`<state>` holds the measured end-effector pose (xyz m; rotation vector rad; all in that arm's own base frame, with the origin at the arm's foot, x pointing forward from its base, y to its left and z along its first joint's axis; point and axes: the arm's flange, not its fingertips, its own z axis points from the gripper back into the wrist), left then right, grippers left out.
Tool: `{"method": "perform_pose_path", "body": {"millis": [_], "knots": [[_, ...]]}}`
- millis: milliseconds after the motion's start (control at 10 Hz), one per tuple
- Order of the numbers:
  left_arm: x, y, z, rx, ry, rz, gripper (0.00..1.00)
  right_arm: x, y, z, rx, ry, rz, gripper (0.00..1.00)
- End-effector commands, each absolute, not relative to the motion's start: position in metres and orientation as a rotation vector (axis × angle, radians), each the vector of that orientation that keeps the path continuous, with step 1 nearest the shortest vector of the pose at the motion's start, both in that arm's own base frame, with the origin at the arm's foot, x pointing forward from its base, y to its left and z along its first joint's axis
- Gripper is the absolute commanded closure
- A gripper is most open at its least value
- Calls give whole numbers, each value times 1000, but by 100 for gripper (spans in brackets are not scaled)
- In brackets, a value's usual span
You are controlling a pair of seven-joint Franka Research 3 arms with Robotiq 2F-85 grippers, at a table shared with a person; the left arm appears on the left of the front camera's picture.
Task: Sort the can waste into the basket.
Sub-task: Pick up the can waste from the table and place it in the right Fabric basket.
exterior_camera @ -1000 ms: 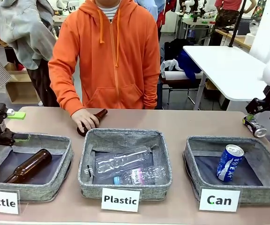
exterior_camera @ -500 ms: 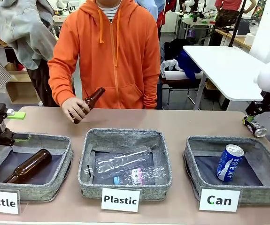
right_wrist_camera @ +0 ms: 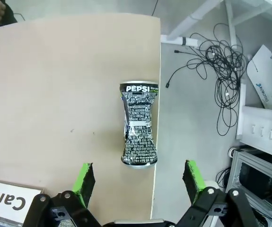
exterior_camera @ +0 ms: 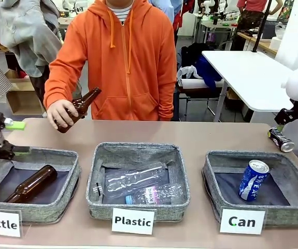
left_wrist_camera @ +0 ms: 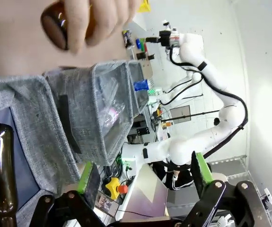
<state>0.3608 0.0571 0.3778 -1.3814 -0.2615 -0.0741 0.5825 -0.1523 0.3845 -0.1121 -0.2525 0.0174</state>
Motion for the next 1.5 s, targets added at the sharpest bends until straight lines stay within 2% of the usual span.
{"method": "perform_pose_path", "body": {"millis": [0,100,300,600,1000,1400], "knots": [[328,94,445,-1469,-400,-83,0,591,-156,384,-106,-267,43,0],[315,121,471,-1522,-447,-51,0,594,-157,383,-95,-276,48,0],[289,160,491,-1570,-462,8,0,594,-157,384,-79,-274,59,0],[288,194,479,-1635,-438,80,0,595,-156,390,-80,-283,59,0],[317,212,445,-1637,-389,152,0,606,-161,383,0,-325,86,0],[318,221,437,-1654,-410,185,0,620,-170,365,57,-373,84,0]]}}
